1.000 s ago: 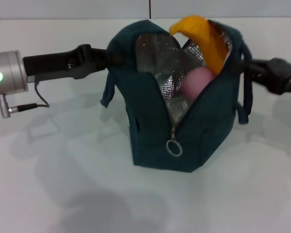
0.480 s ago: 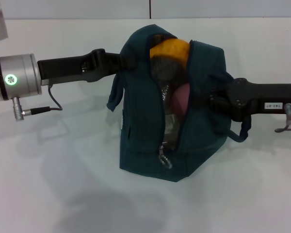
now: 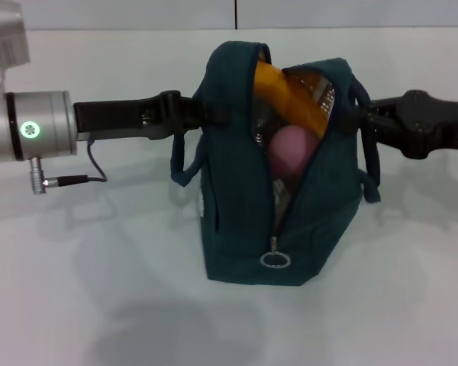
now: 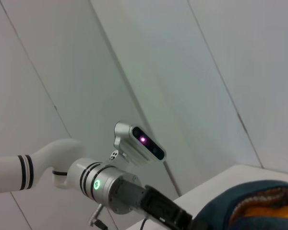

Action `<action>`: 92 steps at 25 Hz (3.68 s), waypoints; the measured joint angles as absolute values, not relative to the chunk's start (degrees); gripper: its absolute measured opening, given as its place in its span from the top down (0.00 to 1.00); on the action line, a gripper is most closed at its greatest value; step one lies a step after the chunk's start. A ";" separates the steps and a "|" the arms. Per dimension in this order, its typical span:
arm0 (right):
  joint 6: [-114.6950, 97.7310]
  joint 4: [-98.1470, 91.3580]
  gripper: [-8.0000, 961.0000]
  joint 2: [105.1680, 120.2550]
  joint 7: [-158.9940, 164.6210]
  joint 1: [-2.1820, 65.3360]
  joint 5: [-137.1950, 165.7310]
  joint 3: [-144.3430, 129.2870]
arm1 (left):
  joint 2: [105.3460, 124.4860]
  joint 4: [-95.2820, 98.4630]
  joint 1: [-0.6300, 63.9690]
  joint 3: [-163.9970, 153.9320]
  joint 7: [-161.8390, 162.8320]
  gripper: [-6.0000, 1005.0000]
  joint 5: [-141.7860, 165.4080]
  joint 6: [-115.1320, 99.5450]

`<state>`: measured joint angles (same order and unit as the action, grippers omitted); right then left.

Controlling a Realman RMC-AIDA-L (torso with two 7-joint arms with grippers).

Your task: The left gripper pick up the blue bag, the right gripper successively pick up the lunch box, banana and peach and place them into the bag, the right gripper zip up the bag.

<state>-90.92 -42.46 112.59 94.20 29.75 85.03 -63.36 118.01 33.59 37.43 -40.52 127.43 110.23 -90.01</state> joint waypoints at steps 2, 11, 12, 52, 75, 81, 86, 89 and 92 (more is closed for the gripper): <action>-90.98 -42.44 0.97 112.21 94.34 30.31 85.04 -63.33 | 118.13 32.85 38.34 -40.75 127.57 0.96 110.15 -90.32; -90.74 -42.08 0.97 111.71 94.40 31.45 85.07 -63.24 | 118.23 32.36 38.74 -40.77 127.55 0.96 110.12 -90.92; -90.68 -41.83 0.97 111.72 94.42 31.40 85.04 -63.21 | 118.23 32.33 38.59 -40.74 127.54 0.96 110.10 -90.89; -112.68 -33.86 0.10 115.08 63.23 19.15 86.31 -55.81 | 117.67 30.19 36.84 -40.41 127.90 0.96 110.15 -90.00; -91.55 -22.23 0.11 116.20 62.53 26.71 88.89 -69.32 | 118.21 28.82 35.78 -40.37 128.58 0.96 109.92 -91.06; -89.90 -22.05 0.13 116.19 62.53 27.91 87.90 -73.24 | 118.21 28.82 35.90 -40.42 128.35 0.96 109.86 -91.06; -89.42 -22.07 0.14 116.20 62.50 28.45 85.21 -77.90 | 118.27 28.83 35.81 -40.36 128.33 0.96 109.85 -91.05; -89.51 -22.13 0.14 116.19 62.48 28.19 85.14 -77.57 | 118.29 28.83 35.78 -40.39 128.32 0.96 109.85 -91.06; -89.37 -22.15 0.15 116.14 62.50 28.05 85.12 -77.45 | 118.29 28.83 35.77 -40.43 128.32 0.96 109.85 -91.05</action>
<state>-89.37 -22.15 116.14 62.50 28.05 85.12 -77.45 118.29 28.83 35.77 -40.43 128.32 109.85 -91.05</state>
